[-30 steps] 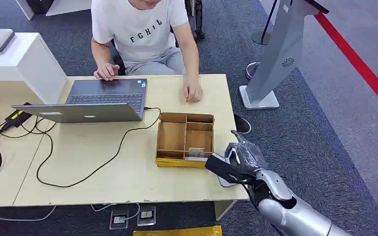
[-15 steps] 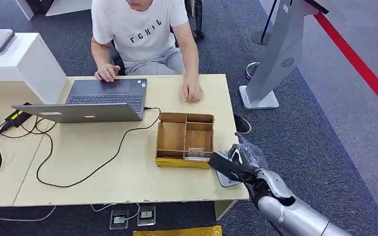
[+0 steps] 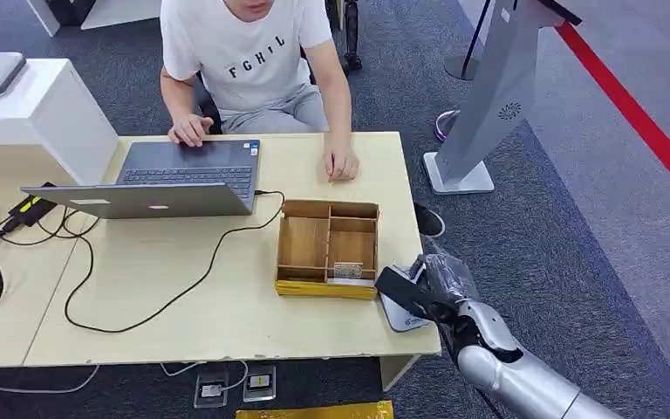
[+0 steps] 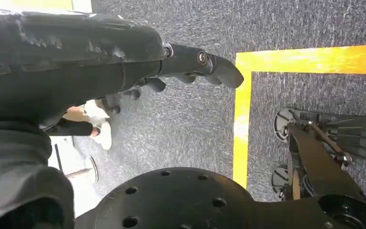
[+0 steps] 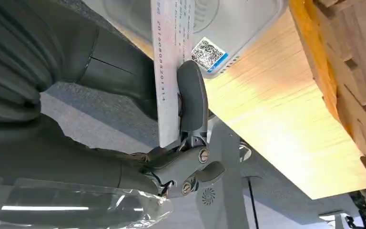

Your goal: Pass the card to the sensor for recognition and then transmit it.

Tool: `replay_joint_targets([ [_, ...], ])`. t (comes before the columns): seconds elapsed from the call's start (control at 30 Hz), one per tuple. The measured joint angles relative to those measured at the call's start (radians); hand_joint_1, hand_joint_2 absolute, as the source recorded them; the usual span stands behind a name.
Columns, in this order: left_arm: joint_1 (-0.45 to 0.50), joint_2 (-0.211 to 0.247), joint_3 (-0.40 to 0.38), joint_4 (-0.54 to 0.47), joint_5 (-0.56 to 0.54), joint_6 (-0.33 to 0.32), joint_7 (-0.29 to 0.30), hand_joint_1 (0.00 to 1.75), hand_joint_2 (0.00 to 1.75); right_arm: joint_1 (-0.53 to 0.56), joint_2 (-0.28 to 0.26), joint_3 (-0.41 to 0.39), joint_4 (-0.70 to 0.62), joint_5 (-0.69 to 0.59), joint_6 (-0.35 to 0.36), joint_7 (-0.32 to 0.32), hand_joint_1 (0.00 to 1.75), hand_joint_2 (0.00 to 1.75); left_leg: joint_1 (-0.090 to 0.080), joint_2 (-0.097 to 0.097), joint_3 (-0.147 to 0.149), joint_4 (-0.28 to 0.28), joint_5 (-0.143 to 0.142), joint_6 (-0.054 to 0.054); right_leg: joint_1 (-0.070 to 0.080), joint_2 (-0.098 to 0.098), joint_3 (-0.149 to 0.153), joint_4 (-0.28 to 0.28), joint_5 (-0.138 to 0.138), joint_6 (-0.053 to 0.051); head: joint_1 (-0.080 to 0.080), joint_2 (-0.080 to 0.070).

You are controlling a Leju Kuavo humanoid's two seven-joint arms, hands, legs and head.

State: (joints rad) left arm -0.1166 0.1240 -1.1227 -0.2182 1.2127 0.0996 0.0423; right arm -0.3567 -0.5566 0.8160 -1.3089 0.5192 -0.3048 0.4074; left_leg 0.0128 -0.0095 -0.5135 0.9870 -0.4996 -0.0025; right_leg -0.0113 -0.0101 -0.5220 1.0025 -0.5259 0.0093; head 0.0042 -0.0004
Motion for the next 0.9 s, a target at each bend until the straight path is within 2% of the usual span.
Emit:
replay_joint_targets([
  [0.33, 0.000, 0.000, -0.001, 0.000, 0.000, 0.001, -0.001, 0.00, 0.00, -0.016, 0.005, -0.002, 0.051, 0.004, -0.007, -0.011, 1.75, 1.75, 0.000, 0.000, 0.000, 0.000, 0.000, 0.000, 0.000, 0.000, 0.000, 0.000, 0.000, 0.000, 0.000, 0.000],
  [0.53, 0.000, 0.000, -0.009, 0.000, -0.009, -0.006, -0.002, 0.00, 0.00, -0.044, 0.006, -0.001, 0.057, 0.054, 0.013, 0.004, 1.75, 1.75, 0.000, 0.000, -0.001, 0.000, 0.001, 0.001, 0.000, 0.000, 0.000, 0.000, 0.001, 0.000, 0.000, 0.000],
  [0.6, 0.000, 0.000, -0.009, 0.000, -0.010, -0.006, -0.009, 0.00, 0.00, -0.074, 0.006, 0.000, 0.049, 0.098, 0.046, 0.019, 1.75, 1.75, 0.000, 0.000, -0.002, 0.000, 0.001, 0.000, 0.000, 0.000, 0.000, 0.000, 0.001, 0.001, 0.000, 0.000],
  [0.7, -0.001, 0.001, -0.010, 0.000, -0.012, -0.010, -0.020, 0.00, 0.00, -0.207, 0.004, 0.016, -0.001, 0.200, 0.172, 0.061, 1.75, 1.75, -0.001, 0.008, -0.002, 0.000, 0.002, 0.000, -0.001, 0.007, -0.005, 0.002, 0.005, 0.000, 0.000, 0.000],
  [0.8, -0.004, 0.002, -0.010, 0.000, -0.012, -0.011, -0.023, 0.00, 0.00, -0.331, 0.004, 0.033, -0.041, 0.209, 0.247, 0.081, 1.75, 1.75, -0.001, 0.007, -0.003, 0.000, 0.005, 0.001, -0.001, 0.006, -0.005, 0.002, 0.005, 0.000, 0.000, 0.000],
  [0.9, -0.004, 0.002, -0.010, 0.000, -0.011, -0.010, -0.023, 0.00, 0.00, -0.443, 0.005, 0.060, -0.072, 0.204, 0.279, 0.088, 1.75, 1.75, -0.001, 0.006, -0.004, 0.000, 0.006, 0.001, -0.001, 0.005, -0.005, 0.002, 0.006, 0.000, 0.000, 0.000],
])
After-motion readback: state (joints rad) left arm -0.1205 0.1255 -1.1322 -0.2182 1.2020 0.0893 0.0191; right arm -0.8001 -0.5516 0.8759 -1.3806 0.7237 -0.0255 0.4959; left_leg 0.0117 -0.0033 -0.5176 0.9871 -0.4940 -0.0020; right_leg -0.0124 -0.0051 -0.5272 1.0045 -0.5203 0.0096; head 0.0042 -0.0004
